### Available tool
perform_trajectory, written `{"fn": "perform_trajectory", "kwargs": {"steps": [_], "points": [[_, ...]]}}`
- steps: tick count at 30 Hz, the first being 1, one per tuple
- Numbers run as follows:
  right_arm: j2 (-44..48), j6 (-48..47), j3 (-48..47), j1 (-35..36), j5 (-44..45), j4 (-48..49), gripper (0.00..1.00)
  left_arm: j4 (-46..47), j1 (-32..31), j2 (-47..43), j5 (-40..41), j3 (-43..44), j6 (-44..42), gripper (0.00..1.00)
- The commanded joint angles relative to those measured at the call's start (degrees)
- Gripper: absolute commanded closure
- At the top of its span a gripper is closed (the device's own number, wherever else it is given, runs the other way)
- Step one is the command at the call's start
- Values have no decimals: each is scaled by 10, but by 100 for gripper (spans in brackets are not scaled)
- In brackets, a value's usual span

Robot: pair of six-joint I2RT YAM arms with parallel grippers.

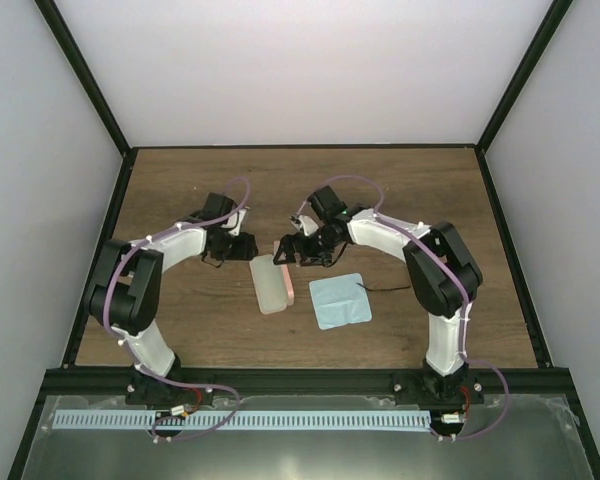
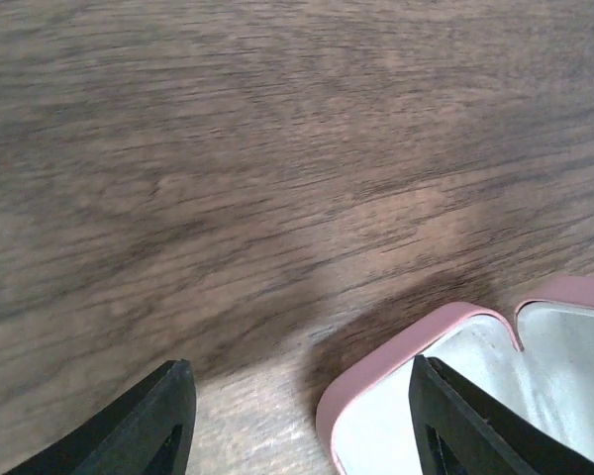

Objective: Organize the sunglasses
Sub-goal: Place the sunglasses case at the center of the board, then adjust the sunglasses case at the center of the board.

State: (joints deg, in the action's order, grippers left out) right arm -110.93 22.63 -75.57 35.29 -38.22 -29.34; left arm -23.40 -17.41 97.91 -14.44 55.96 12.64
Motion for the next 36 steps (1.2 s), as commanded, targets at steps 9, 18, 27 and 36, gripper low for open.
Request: {"fn": "perform_trajectory", "kwargs": {"steps": [9,18,27,36], "points": [[79,3,0,-51,34,-21,0,-17,-28,60,-50,40,-113,47],[85,3,20,-61,41,-22,1,-20,-44,83,-22,38,-112,69],[96,2,19,-62,55,-29,1,-10,-45,46,-10,0,-69,96],[140,34,20,-78,119,-43,1,24,-46,-44,97,-85,102,96]]}}
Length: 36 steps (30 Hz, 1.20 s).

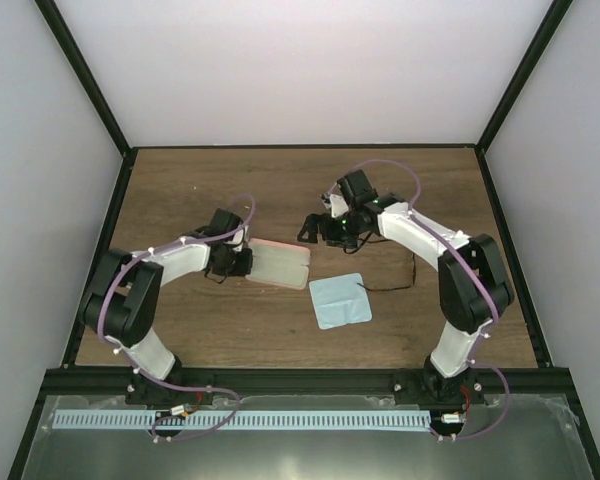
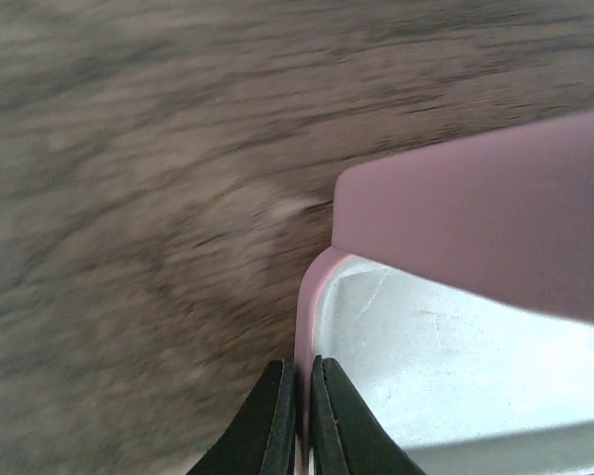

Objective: Organize the sunglasses
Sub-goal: Adjust the sunglasses case at the center of the board.

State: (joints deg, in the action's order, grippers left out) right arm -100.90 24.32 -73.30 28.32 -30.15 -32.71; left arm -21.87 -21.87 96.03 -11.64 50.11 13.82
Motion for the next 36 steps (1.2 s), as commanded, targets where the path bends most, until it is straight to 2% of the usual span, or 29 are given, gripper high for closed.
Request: {"fn": "perform_trajectory", "kwargs": {"steps": [1,8,14,16,21,23,31,33,36], "points": [[44,20,-2,-8,40,-9,1,10,-2,-28,82,-29,101,96],[78,25,22,-8,43,-20,2,-3,-1,19,117,20,127,96],[131,30,84,-8,39,-17,3,-12,-2,46,118,53,114,94],[147,31,103,-8,41,-15,3,-15,-2,43,123,51,108,82],[177,39,132,-8,48,-16,3,-15,-3,1,130,22,106,33],[185,45,138,-8,54,-15,3,-16,-3,-26,134,14,103,23],[212,83,160,-8,118,-19,4,-62,-29,-157,165,38,116,10],[220,94,167,-8,132,-24,8,-65,-50,-176,155,46,128,11],[222,109,185,-20,131,-29,13,-56,-95,-180,129,52,166,18]]}}
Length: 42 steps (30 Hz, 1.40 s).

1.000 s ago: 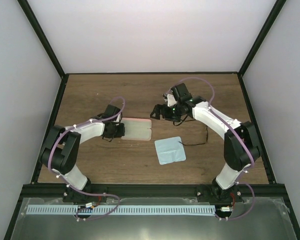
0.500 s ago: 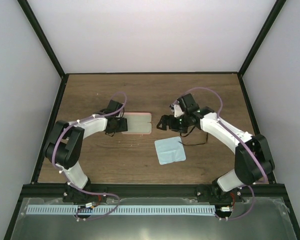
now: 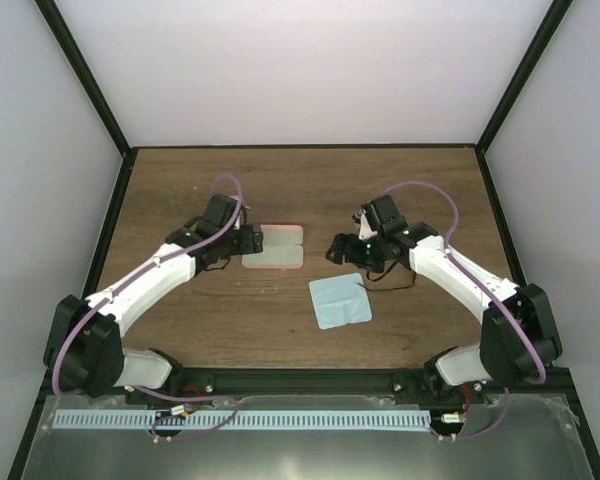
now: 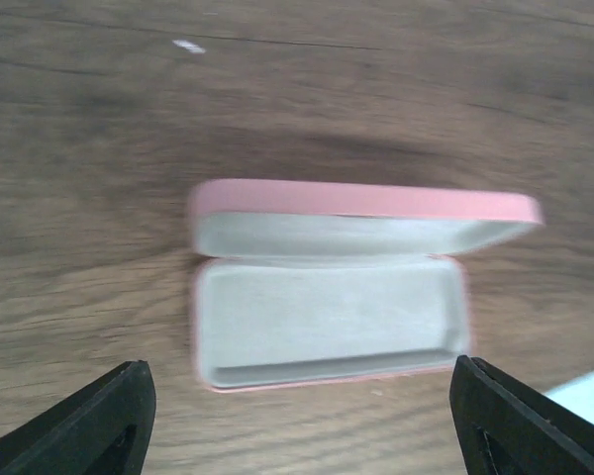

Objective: Organize the sunglasses
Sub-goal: Adjust the sunglasses case at the center of the board, then move the glasses cleaning cloth to the center of the board.

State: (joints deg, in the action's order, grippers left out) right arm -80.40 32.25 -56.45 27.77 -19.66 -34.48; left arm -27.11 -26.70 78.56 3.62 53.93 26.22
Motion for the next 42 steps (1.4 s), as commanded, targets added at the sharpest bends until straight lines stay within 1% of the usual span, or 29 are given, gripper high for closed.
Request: {"fn": "perform_trajectory", "kwargs": {"steps": [1,2,4,5,8,10,15,17,19,22,27,30,35,38,42], "points": [[18,33,25,-23,22,-11,17,4,-72,-2,-34,13,56,20],[21,34,34,-37,14,-10,22,19,-91,5,-48,10,67,22],[27,34,45,-71,7,-11,38,38,-132,28,-60,10,83,22],[28,33,44,-85,11,-16,44,41,-154,45,-59,15,89,23],[19,29,34,-131,17,-35,53,43,-210,102,-63,40,95,23],[-8,24,24,-160,16,-49,57,52,-238,133,-71,54,95,24],[-42,10,24,-212,32,-52,57,79,-287,194,-112,72,101,24],[-45,4,25,-236,29,-50,57,85,-302,213,-122,75,105,24],[-41,-1,22,-245,29,-50,57,90,-312,226,-127,74,108,24],[-34,-6,17,-246,28,-51,56,103,-317,237,-143,66,113,26],[-19,-8,31,-246,7,-36,56,129,-320,247,-180,65,115,35],[-10,-10,38,-246,3,-35,56,121,-321,264,-192,78,104,39],[2,-14,45,-246,9,-38,56,108,-322,297,-205,81,92,39],[8,-15,45,-246,6,-39,56,90,-321,310,-194,71,82,39],[16,-17,43,-246,5,-42,55,67,-320,291,-185,39,70,39]]}}
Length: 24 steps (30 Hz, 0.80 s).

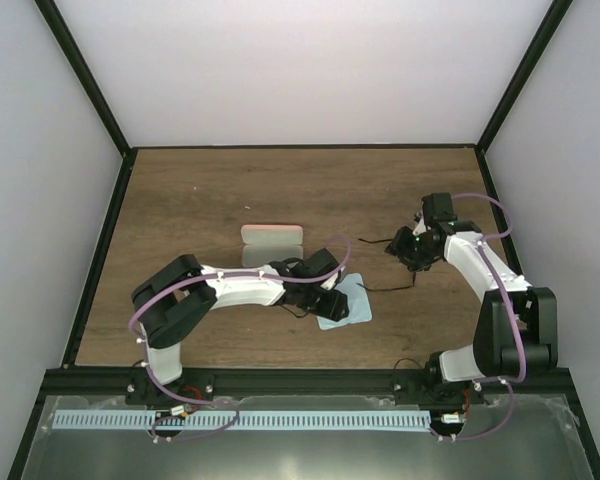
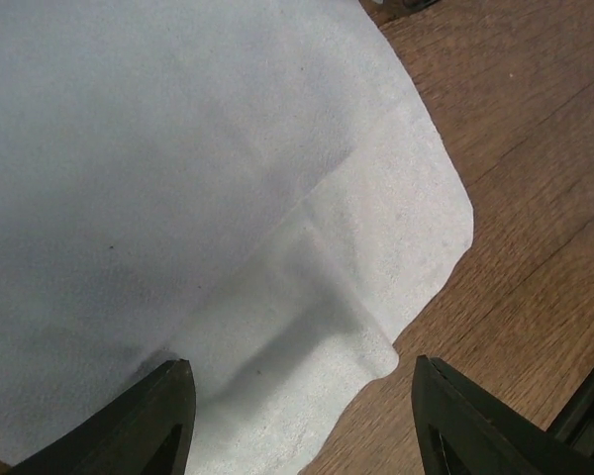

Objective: Organize the sunglasses
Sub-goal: Move the glasses cleaning cloth to the center of the board.

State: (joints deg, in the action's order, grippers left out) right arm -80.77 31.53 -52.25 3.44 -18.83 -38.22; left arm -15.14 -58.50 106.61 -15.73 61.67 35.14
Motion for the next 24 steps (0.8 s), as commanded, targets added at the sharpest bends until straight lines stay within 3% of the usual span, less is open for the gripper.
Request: {"fn": "perform_trajectory", "kwargs": {"steps": [1,7,15,24], "points": [[21,-10,1,-3,-9,-5,55,-61,-3,3,10,-46,-22,39],[36,-8,0,-2,-33,-5,54,-70,-2,-45,18,-96,-16,38],[65,-11,-8,13,-28,-17,54,-80,-2,-69,36,-101,-15,37],[54,-14,-48,130,26,-25,46,-78,-3,-164,99,-55,-10,25]]}}
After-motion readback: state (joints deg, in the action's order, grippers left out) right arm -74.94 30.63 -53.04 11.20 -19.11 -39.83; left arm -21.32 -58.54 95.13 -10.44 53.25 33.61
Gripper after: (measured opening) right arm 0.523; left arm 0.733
